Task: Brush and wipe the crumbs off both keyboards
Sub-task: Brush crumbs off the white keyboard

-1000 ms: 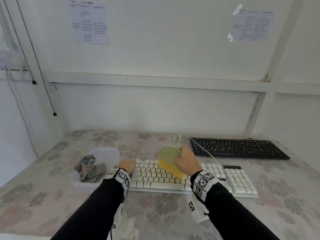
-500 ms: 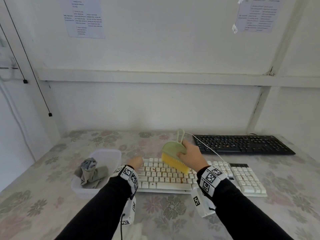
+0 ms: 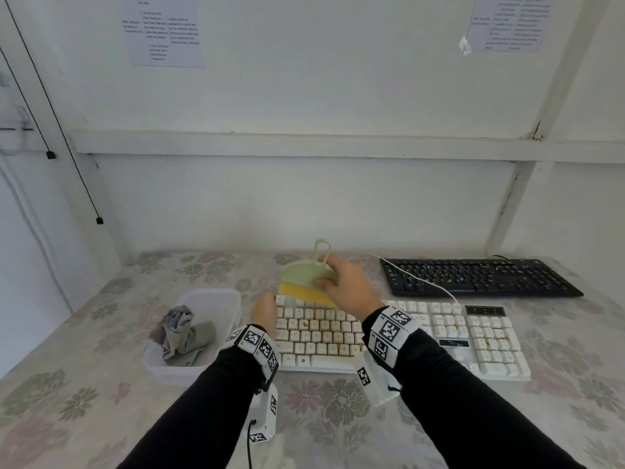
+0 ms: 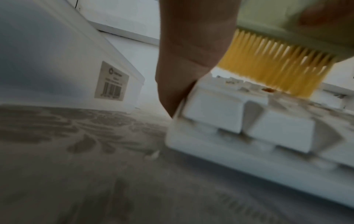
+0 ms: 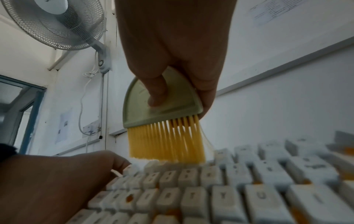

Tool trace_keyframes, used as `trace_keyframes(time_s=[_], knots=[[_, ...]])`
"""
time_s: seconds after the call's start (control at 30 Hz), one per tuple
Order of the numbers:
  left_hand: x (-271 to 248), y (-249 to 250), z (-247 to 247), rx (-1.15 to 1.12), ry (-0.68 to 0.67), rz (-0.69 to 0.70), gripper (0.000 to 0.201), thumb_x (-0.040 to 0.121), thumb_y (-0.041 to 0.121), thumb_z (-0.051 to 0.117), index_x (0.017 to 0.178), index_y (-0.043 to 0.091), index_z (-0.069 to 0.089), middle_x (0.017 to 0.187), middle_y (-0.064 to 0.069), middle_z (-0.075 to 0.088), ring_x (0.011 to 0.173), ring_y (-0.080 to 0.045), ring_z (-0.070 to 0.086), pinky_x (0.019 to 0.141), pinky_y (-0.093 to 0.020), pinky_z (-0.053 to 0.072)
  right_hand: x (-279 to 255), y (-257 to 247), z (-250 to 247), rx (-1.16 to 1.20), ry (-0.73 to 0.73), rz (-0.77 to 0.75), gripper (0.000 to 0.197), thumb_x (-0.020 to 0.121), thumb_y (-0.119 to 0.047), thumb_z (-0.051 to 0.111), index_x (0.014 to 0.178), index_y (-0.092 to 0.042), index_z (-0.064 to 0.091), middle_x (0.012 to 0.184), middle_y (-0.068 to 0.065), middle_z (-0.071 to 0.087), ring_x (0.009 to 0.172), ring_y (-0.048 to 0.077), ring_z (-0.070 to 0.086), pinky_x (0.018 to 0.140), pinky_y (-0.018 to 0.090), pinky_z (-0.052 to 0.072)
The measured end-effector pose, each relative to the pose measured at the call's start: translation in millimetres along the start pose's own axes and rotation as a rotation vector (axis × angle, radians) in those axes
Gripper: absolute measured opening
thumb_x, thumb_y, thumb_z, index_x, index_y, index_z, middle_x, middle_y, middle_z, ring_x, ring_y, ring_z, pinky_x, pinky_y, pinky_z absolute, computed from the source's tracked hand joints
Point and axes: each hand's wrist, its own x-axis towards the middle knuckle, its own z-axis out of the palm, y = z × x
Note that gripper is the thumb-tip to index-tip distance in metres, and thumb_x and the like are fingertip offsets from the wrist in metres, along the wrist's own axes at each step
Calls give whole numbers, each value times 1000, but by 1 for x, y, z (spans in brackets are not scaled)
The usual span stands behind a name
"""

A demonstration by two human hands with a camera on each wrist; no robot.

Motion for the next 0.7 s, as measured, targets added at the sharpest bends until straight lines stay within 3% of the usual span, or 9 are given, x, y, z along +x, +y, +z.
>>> trace_keyframes(time_s=[0.1,0.17,0.3,0.4,0.5,0.63,0.7], knots=[[-24,11,3,-37,-54,17,25,78,31,42,84,14,58,86,-15,60,79,-27,57,74,-40,48,-3,-6,3,-31,-68,-31,31,88,-5,56,120,-7,55,91,3,56,82,15,49,70,19,33],[-61,28,5,-62,-28,-20,23,78,31,42,71,15,56,81,-15,57,76,-29,55,71,-38,46,-8,-4,-2,-86,-93,-12,36,90,-5,55,125,-10,53,96,5,58,86,16,50,74,19,33],[-75,33,1,-113,-5,-61,40,85,25,36,47,20,47,48,-5,49,47,-23,47,53,-28,40,-14,6,-19,-175,-117,61,40,91,-3,51,129,-14,50,116,12,62,107,27,57,86,28,41],[-69,30,-4,-136,-22,-61,35,83,24,38,49,18,47,50,-6,49,47,-24,48,55,-30,42,-12,2,-22,-163,-99,28,38,90,-2,51,127,-14,52,110,11,62,102,26,56,77,22,35],[-77,35,-3,-149,-82,-30,20,76,23,48,60,15,56,65,-11,52,55,-26,53,63,-34,46,-6,-13,-10,-109,-89,-33,36,91,-6,53,126,-12,52,105,11,62,93,22,55,74,20,34],[-93,40,0,-230,-134,6,39,90,14,34,57,12,54,52,-9,48,40,-20,48,45,-21,41,-6,-20,8,-118,-159,-88,38,92,-6,51,129,-13,51,114,11,64,91,20,58,81,24,44],[-94,40,-1,-224,-89,-14,31,85,17,37,56,15,49,53,-7,49,43,-22,48,48,-23,43,-8,-14,7,-167,-141,-74,38,92,-6,50,129,-15,52,112,10,65,88,18,58,83,26,47]])
